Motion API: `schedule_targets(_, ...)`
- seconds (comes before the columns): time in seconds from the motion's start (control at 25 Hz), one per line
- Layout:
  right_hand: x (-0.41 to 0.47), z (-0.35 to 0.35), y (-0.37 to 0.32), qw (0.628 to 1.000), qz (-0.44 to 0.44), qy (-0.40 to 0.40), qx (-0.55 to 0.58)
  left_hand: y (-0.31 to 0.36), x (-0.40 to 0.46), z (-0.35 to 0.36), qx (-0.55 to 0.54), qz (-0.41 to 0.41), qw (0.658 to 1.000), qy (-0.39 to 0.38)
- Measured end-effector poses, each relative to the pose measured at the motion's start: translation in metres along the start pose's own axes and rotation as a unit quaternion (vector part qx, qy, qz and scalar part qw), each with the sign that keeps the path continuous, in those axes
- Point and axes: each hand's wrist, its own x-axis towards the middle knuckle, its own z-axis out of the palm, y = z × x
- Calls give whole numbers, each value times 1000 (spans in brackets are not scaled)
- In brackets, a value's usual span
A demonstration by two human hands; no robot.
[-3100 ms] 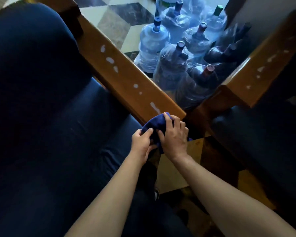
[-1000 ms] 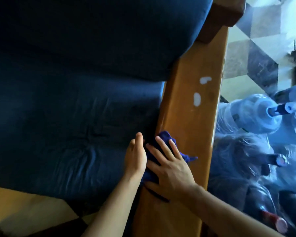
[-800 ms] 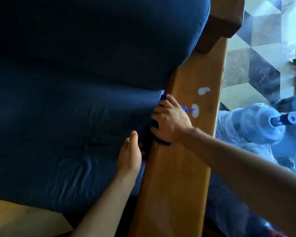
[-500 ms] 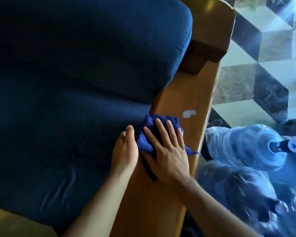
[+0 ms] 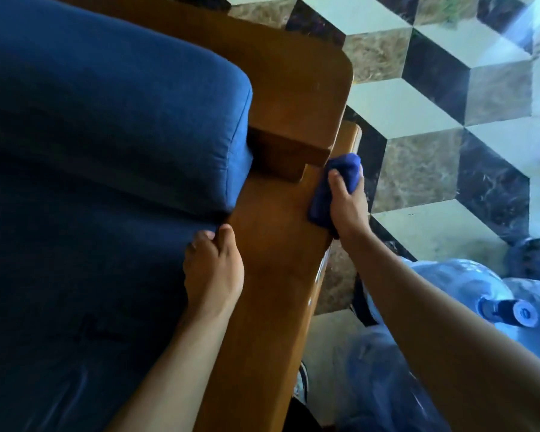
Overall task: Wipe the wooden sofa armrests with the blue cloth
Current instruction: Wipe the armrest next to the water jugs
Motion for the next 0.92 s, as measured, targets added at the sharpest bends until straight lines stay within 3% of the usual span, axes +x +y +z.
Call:
schedule_targets(0.12,58,-1,-25,996,63,11,68,-3,2,7,25,26,999,21)
schedule_targets(0.2,87,1,-48,993,105,1,50,-8,1,8,33,40,998,36)
schedule_targets(0.24,99,3,-53,995,89,24,35,-10,-1,8,33,46,998,33)
schedule_targets(0.36,72,5,-46,991,-92,89,-48,-18,-6,-1,49,75,996,-2)
schedule_targets(0.44,5,5,-14,983,-165,64,-56,-28,-12,-16,47,85,995,-33)
schedule_targets(0.52,-96,7,35,966,-201,1,-160,-41,-21,-33,36,57,996,-52)
schedule_targets(0.6,-182,10,67,878,-321,-53,-351,-57,-30,-47,30,17,998,-60)
schedule_targets(0.68,-176,12,61,768,-437,-155,-442,-71,-38,-56,18,-3,998,-59)
schedule_targets(0.76,-136,25,22,721,-451,-184,-494,-84,-48,-64,11,-8,998,-67)
schedule_targets(0.84,-112,46,-4,767,-377,-129,-503,-97,-55,-71,11,-6,998,-66)
schedule_targets(0.92,-157,65,13,793,-322,-86,-510,-115,-67,-81,15,-14,998,-52)
